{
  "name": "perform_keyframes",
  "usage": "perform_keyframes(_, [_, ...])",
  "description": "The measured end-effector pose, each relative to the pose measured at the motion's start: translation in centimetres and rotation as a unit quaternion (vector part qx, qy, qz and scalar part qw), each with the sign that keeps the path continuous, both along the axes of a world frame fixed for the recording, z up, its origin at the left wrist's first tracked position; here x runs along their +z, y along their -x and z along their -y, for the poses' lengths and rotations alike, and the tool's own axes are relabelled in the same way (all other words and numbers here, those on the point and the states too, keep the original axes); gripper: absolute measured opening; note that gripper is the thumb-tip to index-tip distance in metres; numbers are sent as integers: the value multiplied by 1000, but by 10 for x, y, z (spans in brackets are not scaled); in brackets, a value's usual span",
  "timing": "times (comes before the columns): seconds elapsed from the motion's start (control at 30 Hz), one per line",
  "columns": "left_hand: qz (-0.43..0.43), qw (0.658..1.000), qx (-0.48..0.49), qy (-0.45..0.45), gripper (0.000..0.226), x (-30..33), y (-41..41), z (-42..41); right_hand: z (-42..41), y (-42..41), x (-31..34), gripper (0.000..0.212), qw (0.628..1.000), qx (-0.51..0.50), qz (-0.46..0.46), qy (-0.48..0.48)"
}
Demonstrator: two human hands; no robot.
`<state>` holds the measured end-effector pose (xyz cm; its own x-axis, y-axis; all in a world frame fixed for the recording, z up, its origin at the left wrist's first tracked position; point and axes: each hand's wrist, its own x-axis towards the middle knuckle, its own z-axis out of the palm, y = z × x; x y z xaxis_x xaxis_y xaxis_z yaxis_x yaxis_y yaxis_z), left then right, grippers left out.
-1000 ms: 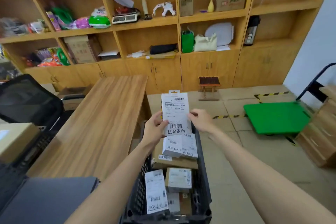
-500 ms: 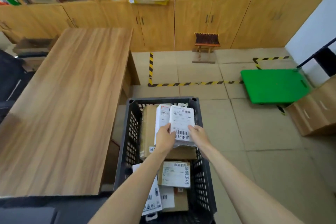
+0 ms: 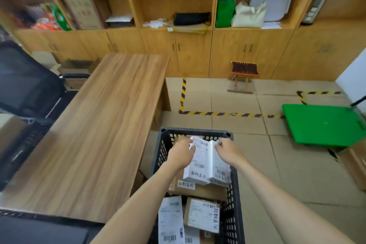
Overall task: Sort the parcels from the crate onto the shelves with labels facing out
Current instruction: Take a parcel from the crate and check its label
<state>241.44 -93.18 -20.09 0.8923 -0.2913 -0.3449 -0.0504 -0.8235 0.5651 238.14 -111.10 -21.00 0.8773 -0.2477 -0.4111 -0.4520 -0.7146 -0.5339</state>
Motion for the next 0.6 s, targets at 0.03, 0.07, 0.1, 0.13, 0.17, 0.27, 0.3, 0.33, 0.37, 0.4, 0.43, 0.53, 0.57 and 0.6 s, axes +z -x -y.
perform_keyframes(0.03, [35, 998, -15, -44, 31, 20, -3, -9, -6, -9, 19, 28, 999, 31, 19, 13])
perform_keyframes(0.07, [68, 994, -25, -87, 32, 40, -5, -18, -12, -19, 39, 28, 997, 61, 44, 27])
perform_keyframes(0.1, [100, 987, -26, -119, 33, 61, -4, -28, -22, -27, 59, 27, 992, 95, 69, 41])
perform_keyframes(0.13, [128, 981, -13, -144, 34, 83, -2, -39, -33, -35, 79, 27, 984, 138, 97, 53])
perform_keyframes(0.17, [151, 976, 8, -157, 35, 104, 3, -51, -48, -40, 100, 29, 974, 182, 123, 61])
perform_keyframes(0.27, [189, 963, 105, -163, 41, 152, 34, -96, -104, -43, 152, 32, 928, 313, 184, 85])
perform_keyframes(0.3, [205, 953, 140, -172, 43, 164, 50, -113, -125, -38, 166, 31, 907, 355, 204, 100])
perform_keyframes(0.33, [218, 942, 173, -186, 44, 175, 67, -130, -146, -32, 179, 31, 886, 391, 222, 109])
perform_keyframes(0.37, [226, 931, 204, -201, 43, 184, 87, -150, -168, -22, 190, 34, 867, 422, 240, 109])
perform_keyframes(0.4, [227, 921, 230, -219, 42, 193, 109, -170, -190, -11, 200, 39, 850, 446, 258, 106])
perform_keyframes(0.43, [222, 912, 250, -238, 41, 202, 132, -189, -212, 3, 210, 43, 833, 470, 275, 101])
perform_keyframes(0.53, [188, 885, 317, -283, 38, 228, 216, -244, -277, 56, 235, 45, 776, 529, 330, 94])
perform_keyframes(0.57, [179, 875, 347, -286, 37, 235, 246, -260, -296, 75, 242, 44, 757, 550, 341, 95])
perform_keyframes(0.6, [170, 863, 378, -288, 37, 240, 276, -275, -315, 95, 250, 42, 739, 572, 345, 91])
